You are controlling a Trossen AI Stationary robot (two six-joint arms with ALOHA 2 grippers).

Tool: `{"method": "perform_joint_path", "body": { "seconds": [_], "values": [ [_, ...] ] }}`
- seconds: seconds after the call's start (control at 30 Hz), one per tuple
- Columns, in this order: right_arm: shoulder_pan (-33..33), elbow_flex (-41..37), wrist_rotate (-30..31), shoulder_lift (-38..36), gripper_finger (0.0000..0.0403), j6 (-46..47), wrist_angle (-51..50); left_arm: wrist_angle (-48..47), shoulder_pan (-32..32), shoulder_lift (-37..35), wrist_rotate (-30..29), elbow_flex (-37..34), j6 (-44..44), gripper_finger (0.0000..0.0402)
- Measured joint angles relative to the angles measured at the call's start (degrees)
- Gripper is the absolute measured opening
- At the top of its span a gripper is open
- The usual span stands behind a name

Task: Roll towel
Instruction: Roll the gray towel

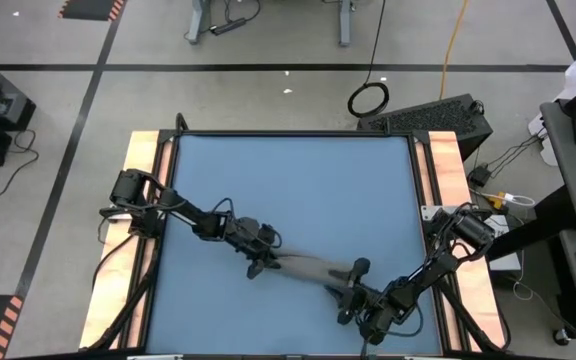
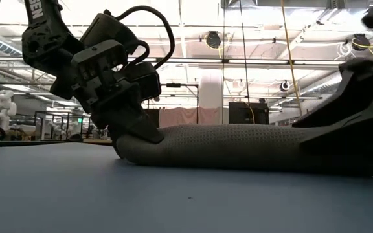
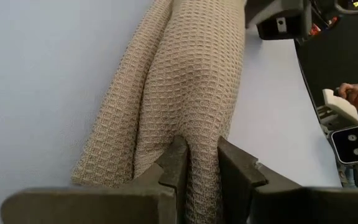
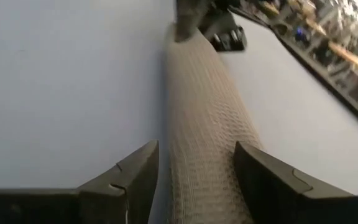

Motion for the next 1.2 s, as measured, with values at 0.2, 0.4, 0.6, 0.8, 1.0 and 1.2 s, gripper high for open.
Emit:
{"method": "perform_joint_path", "body": {
  "seconds": [0.2, 0.4, 0.6, 0.8, 1.0, 1.2],
  "values": [
    [-1.4, -3.7, -1.2, -0.1, 0.0203, 13.1, 0.3, 0.4, 0.1, 0.1, -0.9, 0.0, 2.1, 0.0072],
    [-1.3, -6.6, -2.1, -0.2, 0.0203, 22.3, 0.2, 1.7, 0.3, 0.1, -4.4, 0.0, 3.0, 0.0086],
    [-1.3, -7.0, -3.5, -0.2, 0.0203, 25.2, 0.3, 1.4, 0.3, -3.9, -10.8, -0.1, 6.3, 0.0147],
    [-1.3, -7.0, -3.7, -0.2, 0.0203, 25.7, 1.2, 1.9, -2.4, -9.5, -16.4, -0.1, 14.4, 0.0208],
    [-1.3, -7.0, -4.0, -0.2, 0.0203, 25.8, 1.6, 2.1, -10.0, -8.8, -28.3, 0.0, 27.4, 0.0228],
    [-1.3, -7.0, -4.3, -0.1, 0.0203, 25.6, 2.0, 2.0, -10.6, -5.7, -32.1, 0.0, 30.2, 0.0229]
  ]
}}
